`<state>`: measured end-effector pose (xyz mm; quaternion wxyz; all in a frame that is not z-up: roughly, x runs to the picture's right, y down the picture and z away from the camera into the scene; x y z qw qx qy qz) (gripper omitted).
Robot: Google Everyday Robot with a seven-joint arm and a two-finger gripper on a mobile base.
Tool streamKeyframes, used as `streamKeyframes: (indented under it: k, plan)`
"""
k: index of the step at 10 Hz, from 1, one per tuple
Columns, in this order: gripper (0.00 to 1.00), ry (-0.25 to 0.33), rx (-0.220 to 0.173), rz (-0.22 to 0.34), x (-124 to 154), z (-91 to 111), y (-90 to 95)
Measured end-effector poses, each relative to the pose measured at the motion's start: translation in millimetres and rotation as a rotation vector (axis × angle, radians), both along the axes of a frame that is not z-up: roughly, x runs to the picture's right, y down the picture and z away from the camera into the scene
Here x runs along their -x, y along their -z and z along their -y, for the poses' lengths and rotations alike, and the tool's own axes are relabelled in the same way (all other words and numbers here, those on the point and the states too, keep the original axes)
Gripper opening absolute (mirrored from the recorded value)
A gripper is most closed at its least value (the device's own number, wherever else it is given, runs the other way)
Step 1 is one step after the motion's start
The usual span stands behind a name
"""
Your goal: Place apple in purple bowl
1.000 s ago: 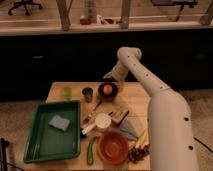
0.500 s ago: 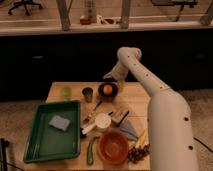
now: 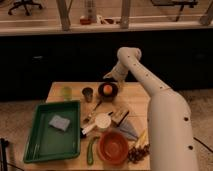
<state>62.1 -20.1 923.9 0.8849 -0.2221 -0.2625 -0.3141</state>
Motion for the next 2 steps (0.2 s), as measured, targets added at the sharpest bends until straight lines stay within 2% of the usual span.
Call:
streamKeyframes:
  k: [2]
  plan:
    - [0.80,0.000,0.001,0.000,0.0,-0.5,-0.3]
